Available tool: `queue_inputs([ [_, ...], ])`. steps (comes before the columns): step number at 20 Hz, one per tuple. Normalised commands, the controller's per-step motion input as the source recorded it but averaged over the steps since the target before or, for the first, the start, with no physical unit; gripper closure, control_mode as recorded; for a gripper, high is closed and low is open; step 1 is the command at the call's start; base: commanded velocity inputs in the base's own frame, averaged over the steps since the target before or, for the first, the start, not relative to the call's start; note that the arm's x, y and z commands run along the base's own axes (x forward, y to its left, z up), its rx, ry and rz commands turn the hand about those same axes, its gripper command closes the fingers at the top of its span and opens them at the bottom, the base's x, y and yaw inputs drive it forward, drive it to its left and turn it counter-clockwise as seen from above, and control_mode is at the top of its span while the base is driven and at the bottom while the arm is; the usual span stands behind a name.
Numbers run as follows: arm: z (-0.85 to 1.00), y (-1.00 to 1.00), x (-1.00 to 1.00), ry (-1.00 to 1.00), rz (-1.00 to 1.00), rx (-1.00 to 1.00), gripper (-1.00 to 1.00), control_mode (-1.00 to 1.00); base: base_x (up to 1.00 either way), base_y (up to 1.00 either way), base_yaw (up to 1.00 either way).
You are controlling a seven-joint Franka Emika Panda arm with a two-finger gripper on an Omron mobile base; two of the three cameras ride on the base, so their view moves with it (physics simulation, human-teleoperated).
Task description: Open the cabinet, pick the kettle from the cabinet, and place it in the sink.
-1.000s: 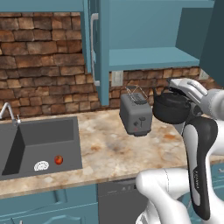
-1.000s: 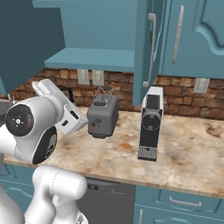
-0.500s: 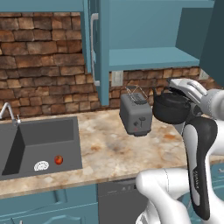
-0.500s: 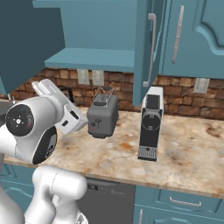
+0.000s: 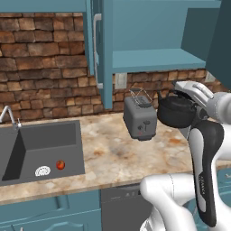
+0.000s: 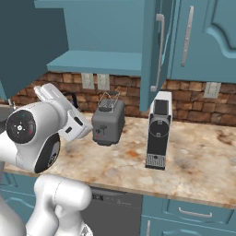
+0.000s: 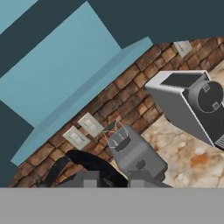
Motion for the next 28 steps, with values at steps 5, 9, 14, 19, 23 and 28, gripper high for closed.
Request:
queue_inputs([
  [5,0.00,0.00,0.00,0.00,0.00,0.00,1.00,1.00,0.00,0.00,0.00],
  [9,0.00,0.00,0.00,0.00,0.00,0.00,1.00,1.00,0.00,0.00,0.00],
  [14,0.00,0.00,0.00,0.00,0.00,0.00,1.00,1.00,-0.28,0.00,0.03],
  [19,0.00,0.00,0.00,0.00,0.00,0.00,1.00,1.00,-0.51,0.00,0.00],
  [23,0.00,0.00,0.00,0.00,0.00,0.00,1.00,1.00,-0.50,0.00,0.00],
  [28,0.00,0.00,0.00,0.00,0.00,0.00,1.00,1.00,-0.35,0.00,0.00],
])
